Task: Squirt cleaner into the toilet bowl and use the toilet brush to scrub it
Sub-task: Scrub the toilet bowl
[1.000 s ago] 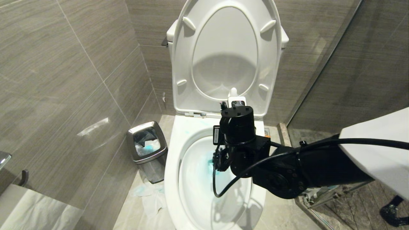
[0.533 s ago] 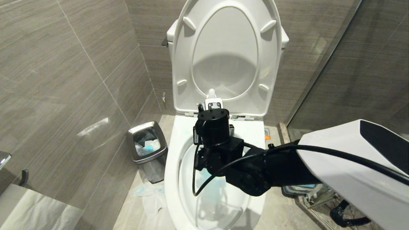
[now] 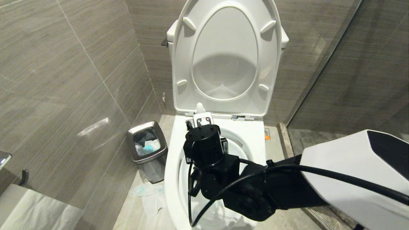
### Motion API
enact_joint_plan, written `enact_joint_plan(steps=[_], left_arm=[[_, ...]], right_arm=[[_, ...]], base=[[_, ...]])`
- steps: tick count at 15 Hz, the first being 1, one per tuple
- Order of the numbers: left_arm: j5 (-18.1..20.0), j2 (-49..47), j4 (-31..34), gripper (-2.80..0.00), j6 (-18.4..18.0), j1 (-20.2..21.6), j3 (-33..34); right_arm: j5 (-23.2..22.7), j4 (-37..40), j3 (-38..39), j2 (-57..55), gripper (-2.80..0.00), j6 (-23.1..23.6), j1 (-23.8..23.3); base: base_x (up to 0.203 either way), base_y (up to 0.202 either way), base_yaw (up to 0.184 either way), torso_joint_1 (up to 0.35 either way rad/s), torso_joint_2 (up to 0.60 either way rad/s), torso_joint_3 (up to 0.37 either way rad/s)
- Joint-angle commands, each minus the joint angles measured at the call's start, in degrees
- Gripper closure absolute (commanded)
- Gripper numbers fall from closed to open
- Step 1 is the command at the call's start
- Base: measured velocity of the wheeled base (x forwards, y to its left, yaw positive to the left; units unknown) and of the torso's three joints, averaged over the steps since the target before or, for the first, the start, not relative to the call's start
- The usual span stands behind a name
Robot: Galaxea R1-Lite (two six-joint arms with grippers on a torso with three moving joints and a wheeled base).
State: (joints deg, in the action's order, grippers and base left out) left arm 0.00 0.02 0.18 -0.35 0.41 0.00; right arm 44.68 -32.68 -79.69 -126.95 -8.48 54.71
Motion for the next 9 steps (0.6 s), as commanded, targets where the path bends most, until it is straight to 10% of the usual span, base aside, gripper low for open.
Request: enact_joint_plan(steps=[1, 9], left_arm=[[0.0, -0.02, -0.01, 0.0, 0.0, 0.02, 0.09], [0.0, -0.02, -0.01, 0.0, 0.09, 0.02, 0.08]], right_arm=[[0.3, -0.25, 7.44, 5.95, 0.0, -0.5, 0.65], [0.33, -0.45, 21.33, 14.37, 0.0, -3.39, -4.91]], base=[[0.0, 0.0, 0.0, 0.0, 0.0, 0.0], [0.0, 0.0, 0.0, 0.0, 0.0, 0.0]])
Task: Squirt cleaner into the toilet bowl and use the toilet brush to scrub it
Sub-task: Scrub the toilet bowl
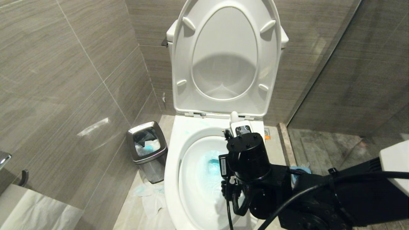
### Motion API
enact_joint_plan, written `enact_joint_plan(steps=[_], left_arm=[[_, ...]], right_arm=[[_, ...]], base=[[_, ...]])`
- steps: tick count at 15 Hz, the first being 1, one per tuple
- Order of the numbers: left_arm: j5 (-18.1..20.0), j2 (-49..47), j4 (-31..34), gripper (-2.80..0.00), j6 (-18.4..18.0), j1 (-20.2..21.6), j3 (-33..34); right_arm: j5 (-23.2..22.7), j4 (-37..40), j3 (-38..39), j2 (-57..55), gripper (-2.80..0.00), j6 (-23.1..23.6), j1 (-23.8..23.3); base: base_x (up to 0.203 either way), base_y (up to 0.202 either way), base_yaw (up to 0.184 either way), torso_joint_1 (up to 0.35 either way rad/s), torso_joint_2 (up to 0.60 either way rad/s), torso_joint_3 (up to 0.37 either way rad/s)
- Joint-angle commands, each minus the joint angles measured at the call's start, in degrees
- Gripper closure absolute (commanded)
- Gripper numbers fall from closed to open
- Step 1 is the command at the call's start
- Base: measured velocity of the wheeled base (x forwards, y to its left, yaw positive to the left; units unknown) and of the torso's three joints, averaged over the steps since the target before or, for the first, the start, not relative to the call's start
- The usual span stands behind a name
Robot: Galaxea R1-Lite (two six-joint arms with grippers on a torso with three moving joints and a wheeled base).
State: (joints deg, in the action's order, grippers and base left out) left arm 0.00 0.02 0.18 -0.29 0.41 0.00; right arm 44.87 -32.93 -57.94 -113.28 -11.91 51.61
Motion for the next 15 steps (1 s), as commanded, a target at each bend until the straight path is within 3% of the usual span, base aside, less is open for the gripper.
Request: enact_joint_plan(steps=[1, 6, 12, 15], left_arm=[[0.0, -0.02, -0.01, 0.0, 0.03, 0.02, 0.02], [0.0, -0.02, -0.01, 0.0, -0.06, 0.02, 0.09], [0.0, -0.02, -0.01, 0.0, -0.06, 0.02, 0.09], [0.0, -0.02, -0.01, 0.0, -0.06, 0.02, 0.09]], right_arm=[[0.07, -0.21, -1.9, -0.5, 0.0, 0.15, -2.68], [0.12, -0.19, -12.35, -7.18, 0.0, 2.53, -5.97], [-0.25, 0.34, -29.15, -16.2, 0.0, 6.65, -5.83], [-0.48, 4.66, -38.93, -20.02, 0.0, 7.81, -4.32]], base=[[0.0, 0.0, 0.0, 0.0, 0.0, 0.0], [0.0, 0.0, 0.0, 0.0, 0.0, 0.0], [0.0, 0.0, 0.0, 0.0, 0.0, 0.0], [0.0, 0.0, 0.0, 0.0, 0.0, 0.0]])
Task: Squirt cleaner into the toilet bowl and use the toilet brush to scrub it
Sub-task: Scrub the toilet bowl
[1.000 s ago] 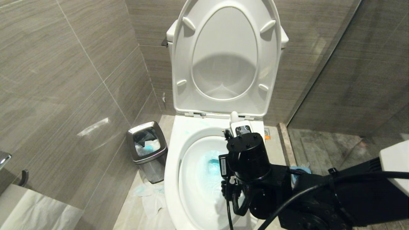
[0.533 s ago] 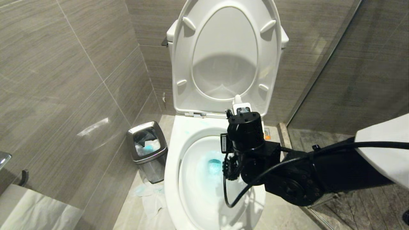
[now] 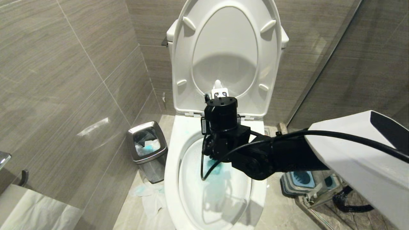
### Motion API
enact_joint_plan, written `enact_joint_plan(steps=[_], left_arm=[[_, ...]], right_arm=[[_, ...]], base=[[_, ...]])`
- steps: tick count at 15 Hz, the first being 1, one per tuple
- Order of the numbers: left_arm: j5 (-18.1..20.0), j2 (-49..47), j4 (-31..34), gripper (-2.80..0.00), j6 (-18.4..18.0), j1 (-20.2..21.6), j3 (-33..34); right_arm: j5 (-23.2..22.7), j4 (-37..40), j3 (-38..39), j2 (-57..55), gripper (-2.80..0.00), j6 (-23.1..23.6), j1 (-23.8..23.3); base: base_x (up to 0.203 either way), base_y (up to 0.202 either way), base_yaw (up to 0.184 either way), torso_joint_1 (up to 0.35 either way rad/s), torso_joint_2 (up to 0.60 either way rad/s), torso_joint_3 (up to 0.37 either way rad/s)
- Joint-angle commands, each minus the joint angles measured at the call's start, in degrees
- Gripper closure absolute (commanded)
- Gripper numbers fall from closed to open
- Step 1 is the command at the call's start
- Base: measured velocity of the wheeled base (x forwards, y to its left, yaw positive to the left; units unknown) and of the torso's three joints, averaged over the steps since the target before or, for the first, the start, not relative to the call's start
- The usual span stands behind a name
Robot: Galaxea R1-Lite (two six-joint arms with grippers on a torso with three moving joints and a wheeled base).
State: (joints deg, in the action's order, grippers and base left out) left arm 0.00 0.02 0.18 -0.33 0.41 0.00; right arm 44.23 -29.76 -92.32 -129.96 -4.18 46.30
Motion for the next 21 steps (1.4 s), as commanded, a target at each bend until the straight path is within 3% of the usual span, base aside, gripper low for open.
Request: enact_joint_plan(steps=[1, 7, 13, 16, 21], left_arm=[[0.0, -0.02, -0.01, 0.0, -0.02, 0.02, 0.09], [0.0, -0.02, -0.01, 0.0, -0.02, 0.02, 0.09], [0.0, -0.02, -0.01, 0.0, -0.02, 0.02, 0.09], [0.0, -0.02, -0.01, 0.0, -0.02, 0.02, 0.09], [0.0, -0.02, -0.01, 0.0, -0.02, 0.02, 0.09]], right_arm=[[-0.23, 3.27, -6.15, -4.08, 0.0, 0.16, 2.76], [-0.35, 4.19, -1.83, -1.5, 0.0, -0.3, 9.74], [-0.21, 3.77, 22.55, 13.53, 0.0, -3.7, 12.45], [-0.1, 3.71, 30.44, 20.22, 0.0, -5.29, 10.28], [0.04, 3.66, 26.08, 17.62, 0.0, -5.32, 5.91]], base=[[0.0, 0.0, 0.0, 0.0, 0.0, 0.0], [0.0, 0.0, 0.0, 0.0, 0.0, 0.0], [0.0, 0.0, 0.0, 0.0, 0.0, 0.0], [0.0, 0.0, 0.0, 0.0, 0.0, 0.0], [0.0, 0.0, 0.0, 0.0, 0.0, 0.0]])
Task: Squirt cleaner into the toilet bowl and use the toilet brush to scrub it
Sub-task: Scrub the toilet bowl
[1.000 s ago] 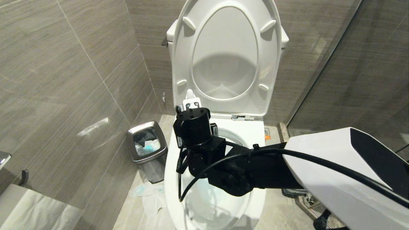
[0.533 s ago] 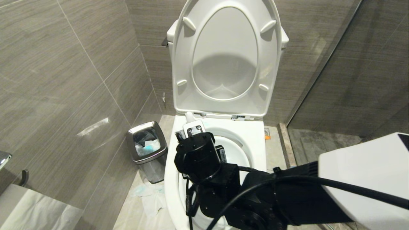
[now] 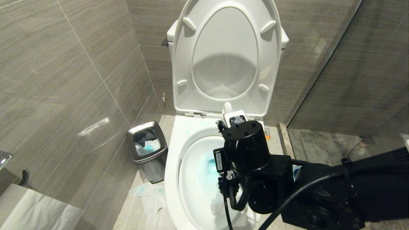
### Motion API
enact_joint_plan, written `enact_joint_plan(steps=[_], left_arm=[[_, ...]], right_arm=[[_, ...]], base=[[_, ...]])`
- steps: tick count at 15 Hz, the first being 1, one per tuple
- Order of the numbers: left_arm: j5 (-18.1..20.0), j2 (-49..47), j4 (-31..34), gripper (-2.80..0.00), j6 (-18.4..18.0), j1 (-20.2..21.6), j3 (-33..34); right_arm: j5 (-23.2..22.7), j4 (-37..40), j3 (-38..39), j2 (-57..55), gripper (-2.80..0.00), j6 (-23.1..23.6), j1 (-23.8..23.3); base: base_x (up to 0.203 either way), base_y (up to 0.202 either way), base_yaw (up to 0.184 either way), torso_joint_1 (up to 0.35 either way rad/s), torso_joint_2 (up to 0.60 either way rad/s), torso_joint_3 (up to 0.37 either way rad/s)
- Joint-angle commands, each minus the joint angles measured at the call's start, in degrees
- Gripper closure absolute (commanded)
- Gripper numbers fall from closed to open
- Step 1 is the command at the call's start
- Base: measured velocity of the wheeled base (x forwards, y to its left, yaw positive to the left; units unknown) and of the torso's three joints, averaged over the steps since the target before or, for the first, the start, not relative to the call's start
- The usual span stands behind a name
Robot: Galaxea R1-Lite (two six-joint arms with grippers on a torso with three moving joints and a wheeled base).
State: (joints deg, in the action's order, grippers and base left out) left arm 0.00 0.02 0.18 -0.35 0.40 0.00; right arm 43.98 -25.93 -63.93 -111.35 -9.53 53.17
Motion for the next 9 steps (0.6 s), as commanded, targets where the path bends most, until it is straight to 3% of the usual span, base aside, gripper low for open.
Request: enact_joint_plan(steps=[1, 5, 9], left_arm=[[0.0, -0.02, -0.01, 0.0, 0.0, 0.04, 0.09], [0.0, -0.02, -0.01, 0.0, 0.0, 0.04, 0.08], [0.0, -0.02, -0.01, 0.0, 0.0, 0.04, 0.09]], right_arm=[[0.35, -0.13, -4.68, -2.12, 0.0, 0.16, -1.24], [0.48, 0.13, -14.77, -8.84, 0.0, 2.13, -1.39], [0.34, -0.24, -17.34, -14.85, 0.0, 2.3, -2.13]], base=[[0.0, 0.0, 0.0, 0.0, 0.0, 0.0], [0.0, 0.0, 0.0, 0.0, 0.0, 0.0], [0.0, 0.0, 0.0, 0.0, 0.0, 0.0]])
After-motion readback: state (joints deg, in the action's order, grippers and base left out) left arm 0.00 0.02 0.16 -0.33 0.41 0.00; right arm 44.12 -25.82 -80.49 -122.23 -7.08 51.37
